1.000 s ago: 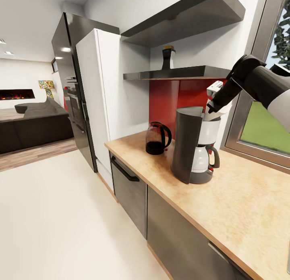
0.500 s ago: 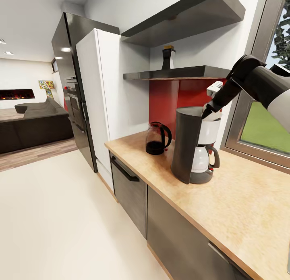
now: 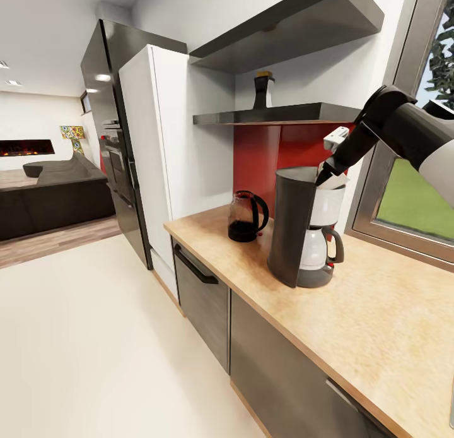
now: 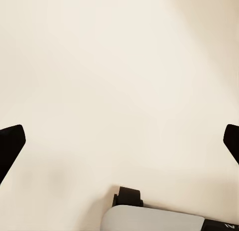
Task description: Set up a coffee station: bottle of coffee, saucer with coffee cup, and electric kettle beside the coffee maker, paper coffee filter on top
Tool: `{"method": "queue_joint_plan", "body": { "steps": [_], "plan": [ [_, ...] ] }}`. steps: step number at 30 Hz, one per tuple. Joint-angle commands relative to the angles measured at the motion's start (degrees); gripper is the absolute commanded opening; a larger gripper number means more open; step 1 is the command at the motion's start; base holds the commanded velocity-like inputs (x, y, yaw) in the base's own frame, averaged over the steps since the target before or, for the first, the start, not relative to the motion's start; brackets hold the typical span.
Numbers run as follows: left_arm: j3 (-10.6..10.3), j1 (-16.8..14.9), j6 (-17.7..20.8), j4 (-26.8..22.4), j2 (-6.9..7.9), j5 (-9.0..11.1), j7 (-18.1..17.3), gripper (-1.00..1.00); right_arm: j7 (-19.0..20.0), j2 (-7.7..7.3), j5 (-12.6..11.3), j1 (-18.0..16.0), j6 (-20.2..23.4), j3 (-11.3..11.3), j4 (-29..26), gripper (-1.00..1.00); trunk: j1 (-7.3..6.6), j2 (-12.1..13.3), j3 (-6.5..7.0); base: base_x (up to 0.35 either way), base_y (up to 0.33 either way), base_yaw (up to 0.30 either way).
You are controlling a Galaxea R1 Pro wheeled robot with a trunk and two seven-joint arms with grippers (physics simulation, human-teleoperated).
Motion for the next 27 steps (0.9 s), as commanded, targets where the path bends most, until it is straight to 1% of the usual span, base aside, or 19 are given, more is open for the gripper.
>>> {"method": "queue_joint_plan", "body": {
  "steps": [1, 27],
  "plan": [
    [0.07, 0.01, -0.08, -0.06, -0.01, 0.07, -0.01, 1.00, 0.56, -0.07, 0.62, -0.06, 0.10, 0.12, -0.12, 1.00, 0.00, -0.03, -0.06, 0.000, 0.000, 0.000],
    [0.06, 0.01, -0.08, -0.09, -0.01, 0.07, -0.01, 1.00, 0.48, -0.27, 0.83, -0.56, 0.10, -0.46, -0.20, 1.00, 0.00, -0.03, -0.06, 0.000, 0.000, 0.000]
  ]
}}
